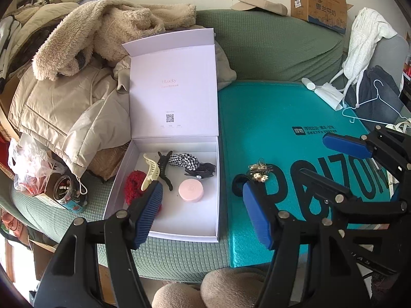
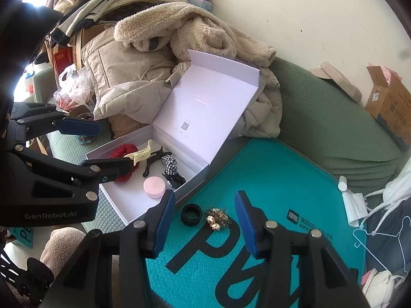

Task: Organize objects
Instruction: 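Withdraw both open tools from the box toward the teal mat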

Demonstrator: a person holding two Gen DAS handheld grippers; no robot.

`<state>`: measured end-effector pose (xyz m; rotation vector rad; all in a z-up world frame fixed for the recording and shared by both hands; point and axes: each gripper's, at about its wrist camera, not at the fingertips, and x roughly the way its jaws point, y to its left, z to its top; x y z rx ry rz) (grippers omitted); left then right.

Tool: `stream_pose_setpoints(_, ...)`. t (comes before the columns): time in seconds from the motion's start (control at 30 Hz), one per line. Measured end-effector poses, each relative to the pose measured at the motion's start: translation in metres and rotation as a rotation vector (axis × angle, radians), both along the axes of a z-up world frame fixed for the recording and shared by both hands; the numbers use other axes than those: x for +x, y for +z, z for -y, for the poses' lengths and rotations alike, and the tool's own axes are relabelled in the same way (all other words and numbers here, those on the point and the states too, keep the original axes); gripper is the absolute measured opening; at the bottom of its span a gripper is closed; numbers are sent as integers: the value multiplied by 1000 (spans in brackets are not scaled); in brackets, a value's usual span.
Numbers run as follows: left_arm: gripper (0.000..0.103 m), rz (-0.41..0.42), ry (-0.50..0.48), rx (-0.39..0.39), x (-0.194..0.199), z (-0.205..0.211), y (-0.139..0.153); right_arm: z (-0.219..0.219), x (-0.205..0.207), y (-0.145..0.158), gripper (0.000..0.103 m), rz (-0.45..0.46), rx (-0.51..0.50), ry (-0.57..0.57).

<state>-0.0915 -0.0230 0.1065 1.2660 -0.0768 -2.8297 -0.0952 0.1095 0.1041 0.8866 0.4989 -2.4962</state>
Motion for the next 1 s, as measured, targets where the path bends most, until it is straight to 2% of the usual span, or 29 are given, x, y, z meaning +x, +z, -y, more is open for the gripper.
stream_pose_setpoints(0.53,64,54,-44,89,32,-33,-56,-37,26,-43,49,64,-15,-37)
stream_pose_setpoints(0.73,64,82,-66,132,29,-41,-82,-50,23,-60,49,86,-31,-56)
stream_pose_setpoints(1.0,63,144,-61,176,9,-44,-120,-66,7,-93,49,158,-46,-82)
